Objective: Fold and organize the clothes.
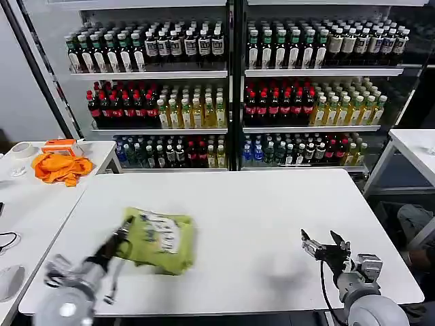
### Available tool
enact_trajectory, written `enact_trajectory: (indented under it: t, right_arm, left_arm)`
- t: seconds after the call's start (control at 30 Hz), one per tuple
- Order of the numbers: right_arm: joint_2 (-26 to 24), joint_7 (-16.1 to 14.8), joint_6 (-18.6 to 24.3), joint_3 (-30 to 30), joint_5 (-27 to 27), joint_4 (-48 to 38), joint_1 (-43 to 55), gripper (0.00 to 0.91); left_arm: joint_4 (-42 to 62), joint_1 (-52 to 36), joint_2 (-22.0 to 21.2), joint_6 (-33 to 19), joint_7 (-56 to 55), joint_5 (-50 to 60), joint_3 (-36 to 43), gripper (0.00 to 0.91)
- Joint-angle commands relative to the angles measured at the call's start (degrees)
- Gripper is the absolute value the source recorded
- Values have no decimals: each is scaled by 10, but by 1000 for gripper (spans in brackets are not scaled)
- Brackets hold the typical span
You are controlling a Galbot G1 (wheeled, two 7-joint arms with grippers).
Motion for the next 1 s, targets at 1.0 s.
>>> enact_trajectory:
  t: [1.0]
  right_arm:
    - [-8, -8, 33, -3, -27, -1, -35, 907]
  left_arm:
    - [49, -102, 23, 5, 44, 557, 392, 20]
